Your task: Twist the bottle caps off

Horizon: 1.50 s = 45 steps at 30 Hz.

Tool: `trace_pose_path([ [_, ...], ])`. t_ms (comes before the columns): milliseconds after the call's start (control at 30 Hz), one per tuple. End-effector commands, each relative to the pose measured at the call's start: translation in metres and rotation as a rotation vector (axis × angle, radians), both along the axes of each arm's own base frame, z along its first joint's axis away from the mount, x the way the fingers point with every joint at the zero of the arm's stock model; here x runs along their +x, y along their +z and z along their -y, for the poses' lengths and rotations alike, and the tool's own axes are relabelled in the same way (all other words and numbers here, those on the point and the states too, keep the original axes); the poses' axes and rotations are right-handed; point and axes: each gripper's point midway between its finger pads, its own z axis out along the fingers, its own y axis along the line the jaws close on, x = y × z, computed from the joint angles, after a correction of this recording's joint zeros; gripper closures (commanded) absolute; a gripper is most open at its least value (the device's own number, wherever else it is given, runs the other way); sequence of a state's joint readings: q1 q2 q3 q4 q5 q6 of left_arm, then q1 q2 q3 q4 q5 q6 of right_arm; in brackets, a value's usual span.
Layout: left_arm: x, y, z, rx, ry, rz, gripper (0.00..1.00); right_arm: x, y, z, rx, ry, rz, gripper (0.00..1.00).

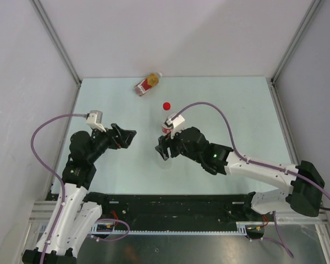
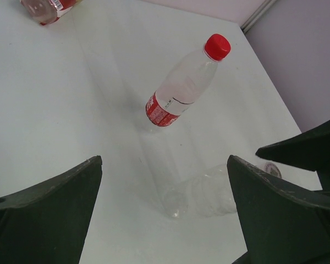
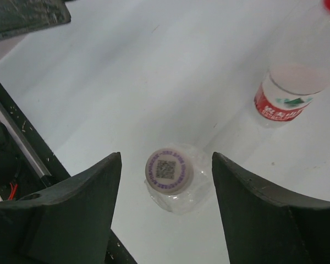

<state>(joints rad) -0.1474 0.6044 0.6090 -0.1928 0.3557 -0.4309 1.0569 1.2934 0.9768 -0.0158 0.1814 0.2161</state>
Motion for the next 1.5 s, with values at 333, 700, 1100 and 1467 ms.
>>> trace_pose_path([
  [333,-0.01,0.0,0.015,0.018,-0.122,0.012,0.01,0.013,0.011,-0.004,0.021,-0.101,0.033,0.93],
  [700,-0.033,0.017,0.033,0.03,-0.287,0.095,0.01,0.015,0.065,0.012,0.302,0.155,-0.131,1.0],
  [1100,-0.057,0.02,0.101,0.062,-0.591,0.112,0.0,0.01,0.106,0.058,0.493,0.353,-0.302,1.0],
  [1467,-0.071,0.008,0.165,0.014,-0.811,0.104,0.01,0.012,0.124,0.077,0.541,0.337,-0.304,1.0],
])
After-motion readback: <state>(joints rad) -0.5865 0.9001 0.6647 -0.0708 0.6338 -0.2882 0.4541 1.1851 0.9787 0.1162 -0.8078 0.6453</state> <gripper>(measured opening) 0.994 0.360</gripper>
